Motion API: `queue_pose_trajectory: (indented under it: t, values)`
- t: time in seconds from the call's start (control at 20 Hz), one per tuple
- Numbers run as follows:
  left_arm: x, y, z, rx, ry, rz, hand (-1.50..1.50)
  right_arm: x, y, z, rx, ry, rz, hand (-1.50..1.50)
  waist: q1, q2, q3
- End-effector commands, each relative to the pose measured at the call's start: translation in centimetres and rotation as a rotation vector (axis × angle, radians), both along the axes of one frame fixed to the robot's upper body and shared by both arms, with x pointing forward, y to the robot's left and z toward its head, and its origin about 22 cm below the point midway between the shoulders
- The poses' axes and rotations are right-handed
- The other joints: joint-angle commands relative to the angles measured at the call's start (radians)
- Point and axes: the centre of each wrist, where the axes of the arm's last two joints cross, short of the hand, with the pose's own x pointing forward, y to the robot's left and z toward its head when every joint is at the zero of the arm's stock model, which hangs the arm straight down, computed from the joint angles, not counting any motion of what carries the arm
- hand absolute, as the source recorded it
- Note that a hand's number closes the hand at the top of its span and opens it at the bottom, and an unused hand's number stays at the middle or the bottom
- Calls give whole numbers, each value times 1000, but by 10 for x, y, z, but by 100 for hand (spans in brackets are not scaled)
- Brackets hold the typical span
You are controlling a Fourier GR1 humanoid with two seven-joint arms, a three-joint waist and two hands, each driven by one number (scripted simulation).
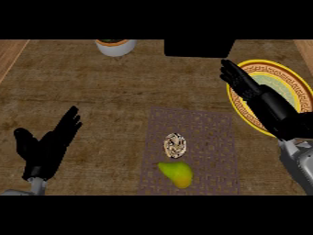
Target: Pick the cupcake from the placemat and place it in the plate
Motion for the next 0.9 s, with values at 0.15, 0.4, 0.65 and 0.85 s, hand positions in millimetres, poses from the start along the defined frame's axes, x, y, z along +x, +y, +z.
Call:
queue_pose_trajectory:
  t: [0.15,0.4,0.65,0.85]
  values:
    - [32,-17,71,121,-376,-232,0,-5,40,-79,-265,538,273,-150,113,67,-4]
    - [42,-50,100,152,-538,-431,0,7,75,-58,-792,435,603,-150,186,69,-6]
    - [50,-52,105,170,-589,-432,0,27,126,-20,-1054,190,830,-150,134,57,-1]
    - [51,-43,97,178,-556,-396,0,41,178,-19,-1134,150,933,-150,73,47,-1]
